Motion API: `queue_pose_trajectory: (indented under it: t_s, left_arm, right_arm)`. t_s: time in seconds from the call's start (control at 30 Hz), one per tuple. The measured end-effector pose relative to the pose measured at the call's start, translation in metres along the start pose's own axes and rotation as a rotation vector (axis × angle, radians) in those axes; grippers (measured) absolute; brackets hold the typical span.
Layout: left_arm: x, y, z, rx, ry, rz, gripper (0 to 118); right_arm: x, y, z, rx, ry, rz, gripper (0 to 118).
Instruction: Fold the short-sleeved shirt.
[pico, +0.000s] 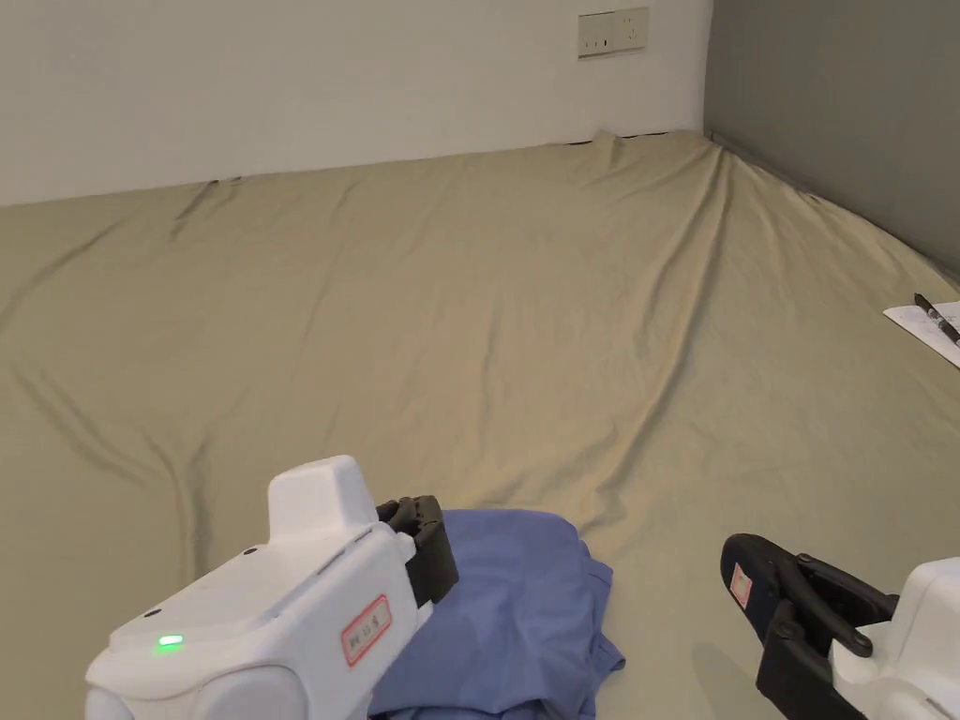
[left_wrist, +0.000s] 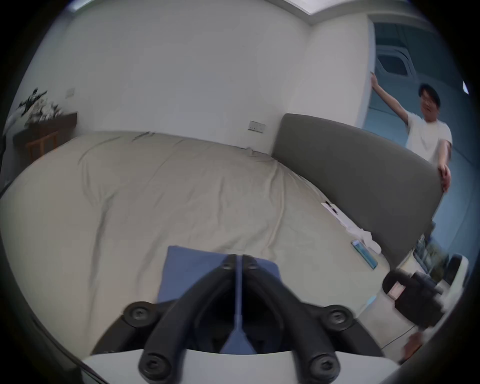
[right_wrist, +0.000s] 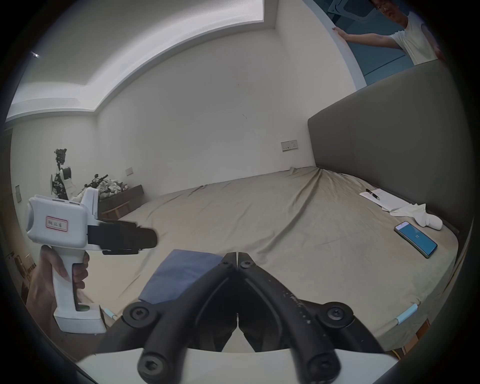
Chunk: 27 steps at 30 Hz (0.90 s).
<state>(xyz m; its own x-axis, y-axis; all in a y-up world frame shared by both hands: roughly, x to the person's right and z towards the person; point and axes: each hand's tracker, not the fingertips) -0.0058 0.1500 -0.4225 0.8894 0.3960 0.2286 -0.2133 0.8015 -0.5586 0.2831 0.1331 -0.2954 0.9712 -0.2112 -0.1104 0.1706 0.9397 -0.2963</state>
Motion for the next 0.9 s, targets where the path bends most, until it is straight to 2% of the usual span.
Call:
queue_pose_trajectory:
  t_s: [0.03,0.07,0.13,0.27,0.4,0.53,0.6,0.67,0.7,0.77,0.87,0.9]
  left_arm:
    - [-0.001,0.001,0.002,-0.071,-0.039,-0.019,0]
    - [0.002,-0.004,0.002,-0.057,-0.059,-0.115,0]
    - [0.011,-0.008,0.004,0.001,0.05,-0.183,0]
    - [0.02,-0.008,-0.022,-0.117,0.108,-0.198,0]
    - [0.06,-0.026,-0.062,-0.193,0.264,-0.503,0]
    - [0.095,-0.063,-0.105,-0.283,0.262,-0.723,0]
    - [0.109,-0.089,-0.127,-0.367,0.301,-0.86,0]
    - [0.114,-0.116,-0.141,-0.39,0.369,-1.043,0]
    - [0.117,-0.127,-0.147,-0.367,0.393,-1.085,0]
    - [0.114,-0.139,-0.158,-0.315,0.42,-1.061,0]
    - [0.116,-0.136,-0.16,-0.335,0.401,-1.073,0]
    - [0.111,-0.13,-0.158,-0.343,0.377,-1.04,0]
  right_arm:
    - [-0.002,0.0,0.0,0.006,0.004,0.001,2]
    - [-0.002,0.001,0.0,0.009,0.011,0.0,2]
    - [-0.003,0.002,-0.001,0.008,0.014,-0.001,2]
    - [-0.002,0.001,0.0,0.0,0.009,0.003,2]
    - [0.007,-0.002,0.001,-0.016,-0.012,-0.013,2]
    - [0.016,-0.006,0.004,-0.033,-0.05,-0.019,2]
    - [0.022,-0.009,0.007,-0.045,-0.06,-0.021,2]
    - [0.026,-0.012,0.01,-0.058,-0.089,-0.022,2]
    - [0.029,-0.014,0.011,-0.068,-0.093,-0.024,2]
    - [0.034,-0.017,0.011,-0.085,-0.109,-0.027,2]
    - [0.038,-0.02,0.009,-0.098,-0.127,-0.032,2]
    - [0.038,-0.02,0.01,-0.097,-0.127,-0.034,2]
